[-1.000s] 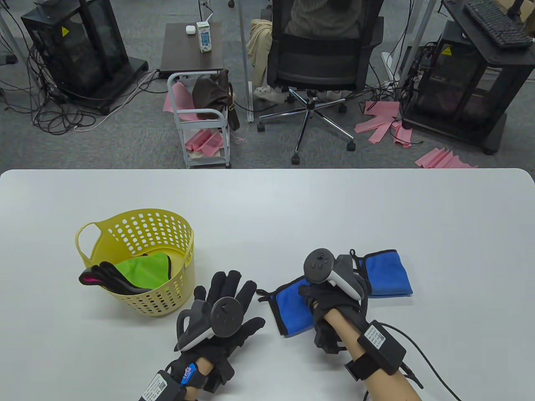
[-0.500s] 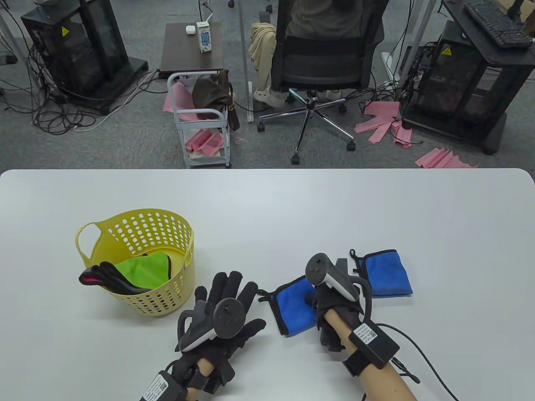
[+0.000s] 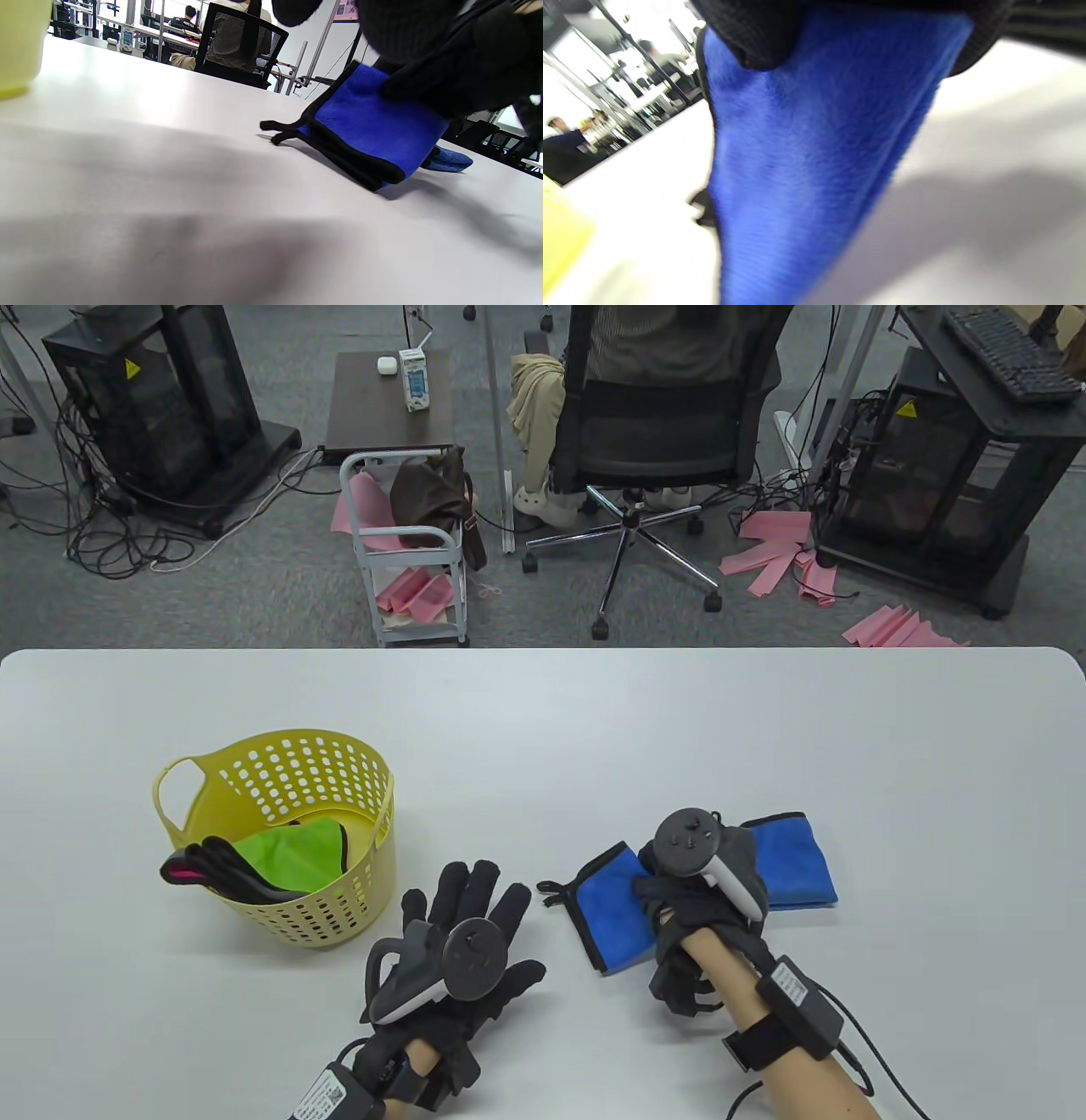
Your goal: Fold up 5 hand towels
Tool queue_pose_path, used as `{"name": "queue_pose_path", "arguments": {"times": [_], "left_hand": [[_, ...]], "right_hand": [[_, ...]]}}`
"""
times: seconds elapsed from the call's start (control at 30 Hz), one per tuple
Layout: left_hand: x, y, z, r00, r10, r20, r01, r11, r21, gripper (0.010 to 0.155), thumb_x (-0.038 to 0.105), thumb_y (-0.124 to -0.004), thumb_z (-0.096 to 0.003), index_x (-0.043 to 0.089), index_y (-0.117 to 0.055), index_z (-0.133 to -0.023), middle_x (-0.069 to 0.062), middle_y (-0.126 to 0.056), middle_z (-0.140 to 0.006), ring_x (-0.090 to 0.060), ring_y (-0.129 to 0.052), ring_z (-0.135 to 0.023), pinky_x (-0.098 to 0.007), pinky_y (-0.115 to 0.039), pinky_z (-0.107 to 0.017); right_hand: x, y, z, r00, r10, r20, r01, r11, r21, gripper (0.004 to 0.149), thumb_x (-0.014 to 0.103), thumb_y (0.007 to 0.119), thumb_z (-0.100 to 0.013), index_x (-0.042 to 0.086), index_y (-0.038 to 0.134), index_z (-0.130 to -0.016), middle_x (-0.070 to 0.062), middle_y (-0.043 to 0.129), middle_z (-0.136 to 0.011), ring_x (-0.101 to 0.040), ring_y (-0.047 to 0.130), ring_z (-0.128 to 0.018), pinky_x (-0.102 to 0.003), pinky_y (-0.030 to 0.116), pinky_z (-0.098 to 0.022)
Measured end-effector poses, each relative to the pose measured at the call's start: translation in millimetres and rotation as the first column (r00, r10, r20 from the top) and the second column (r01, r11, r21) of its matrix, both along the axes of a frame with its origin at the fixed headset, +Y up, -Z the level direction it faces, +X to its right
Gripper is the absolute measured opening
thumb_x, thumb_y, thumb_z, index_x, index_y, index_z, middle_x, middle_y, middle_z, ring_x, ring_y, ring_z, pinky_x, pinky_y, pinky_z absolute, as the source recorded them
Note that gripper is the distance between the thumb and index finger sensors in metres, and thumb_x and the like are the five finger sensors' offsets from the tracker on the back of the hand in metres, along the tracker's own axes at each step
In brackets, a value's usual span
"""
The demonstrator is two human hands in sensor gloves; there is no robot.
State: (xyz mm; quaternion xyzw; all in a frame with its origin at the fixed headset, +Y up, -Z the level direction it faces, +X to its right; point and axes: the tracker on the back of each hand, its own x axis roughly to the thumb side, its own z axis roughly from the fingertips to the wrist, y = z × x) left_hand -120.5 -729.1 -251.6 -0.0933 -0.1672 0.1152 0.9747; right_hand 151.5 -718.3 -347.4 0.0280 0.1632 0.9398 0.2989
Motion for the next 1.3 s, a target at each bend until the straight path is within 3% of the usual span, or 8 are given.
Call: {"name": "queue_pose_path", "arguments": {"times": [0.13, 0.37, 0.53, 0.67, 0.8, 0.93, 1.13, 1.3], "left_hand": [[1, 0, 0, 1.0, -0.006, 0.002, 0.006, 1.0, -0.003, 0.085, 0.07, -0.059, -0.0499, 0.034, -0.029, -0.121, -0.013, -0.015, -0.128, -0.048, -0.018, -0.117, -0.081, -0.023, -0.073], [1, 0, 0, 1.0, -0.024, -0.001, 0.024, 1.0, -0.01, 0.085, 0.07, -0.06, -0.0499, 0.034, -0.029, -0.121, -0.013, -0.015, -0.128, -0.049, -0.018, -0.117, -0.081, -0.022, -0.073], [0, 0, 0, 1.0, -0.02, -0.005, 0.02, 1.0, -0.008, 0.085, 0.069, -0.06, -0.05, 0.034, -0.028, -0.121, -0.013, -0.015, -0.128, -0.049, -0.017, -0.117, -0.081, -0.022, -0.073], [0, 0, 0, 1.0, -0.022, -0.004, 0.022, 1.0, -0.009, 0.085, 0.069, -0.06, -0.0501, 0.034, -0.029, -0.121, -0.013, -0.015, -0.128, -0.049, -0.018, -0.117, -0.081, -0.022, -0.073], [1, 0, 0, 1.0, -0.025, -0.001, 0.025, 1.0, -0.012, 0.085, 0.069, -0.06, -0.05, 0.034, -0.029, -0.121, -0.013, -0.015, -0.128, -0.049, -0.018, -0.117, -0.081, -0.022, -0.073], [1, 0, 0, 1.0, -0.025, 0.001, 0.025, 1.0, -0.017, 0.085, 0.069, -0.06, -0.0502, 0.034, -0.029, -0.121, -0.013, -0.015, -0.128, -0.049, -0.018, -0.117, -0.081, -0.021, -0.073], [1, 0, 0, 1.0, -0.025, 0.003, 0.025, 1.0, -0.016, 0.085, 0.069, -0.06, -0.0501, 0.034, -0.029, -0.121, -0.014, -0.015, -0.128, -0.049, -0.018, -0.117, -0.081, -0.021, -0.073], [1, -1, -1, 0.999, -0.032, 0.005, 0.032, 0.999, 0.006, 0.085, 0.07, -0.059, -0.0495, 0.035, -0.03, -0.121, -0.013, -0.017, -0.129, -0.048, -0.018, -0.117, -0.081, -0.02, -0.072]], "right_hand": [[34, 24, -11, 0.993, -0.112, -0.032, 0.114, 0.992, 0.054, 0.044, 0.021, 0.073, -0.056, 0.013, 0.061, -0.097, -0.009, 0.086, -0.09, -0.036, 0.087, -0.074, -0.063, 0.067, -0.06], [111, 43, -34, 0.964, -0.233, 0.125, 0.217, 0.968, 0.129, 0.042, 0.021, 0.071, -0.055, 0.014, 0.065, -0.096, -0.009, 0.09, -0.083, -0.035, 0.089, -0.069, -0.065, 0.066, -0.058], [158, 23, -45, 0.918, -0.306, 0.252, 0.293, 0.952, 0.086, 0.042, 0.021, 0.07, -0.055, 0.012, 0.064, -0.096, -0.01, 0.09, -0.082, -0.035, 0.088, -0.068, -0.066, 0.065, -0.058], [179, -15, -45, 0.911, -0.211, 0.355, 0.217, 0.976, 0.024, 0.044, 0.022, 0.071, -0.056, 0.01, 0.063, -0.097, -0.011, 0.089, -0.086, -0.037, 0.085, -0.071, -0.066, 0.062, -0.059], [176, -38, -41, 0.929, 0.113, 0.353, -0.141, 0.989, 0.054, 0.048, 0.025, 0.077, -0.054, 0.009, 0.064, -0.098, -0.016, 0.083, -0.092, -0.043, 0.08, -0.075, -0.068, 0.059, -0.059], [161, -44, -39, 0.853, 0.434, 0.29, -0.464, 0.885, 0.041, 0.058, 0.032, 0.08, -0.053, 0.009, 0.059, -0.102, -0.024, 0.066, -0.103, -0.05, 0.067, -0.083, -0.07, 0.054, -0.06], [140, -22, -33, 0.842, 0.464, 0.274, -0.507, 0.855, 0.11, 0.068, 0.033, 0.079, -0.054, 0.004, 0.048, -0.107, -0.03, 0.053, -0.11, -0.055, 0.058, -0.088, -0.072, 0.049, -0.061], [99, 13, -19, 0.884, 0.456, 0.104, -0.467, 0.871, 0.154, 0.077, 0.042, 0.076, -0.056, 0.002, 0.039, -0.11, -0.033, 0.04, -0.114, -0.059, 0.046, -0.094, -0.074, 0.044, -0.063]]}}
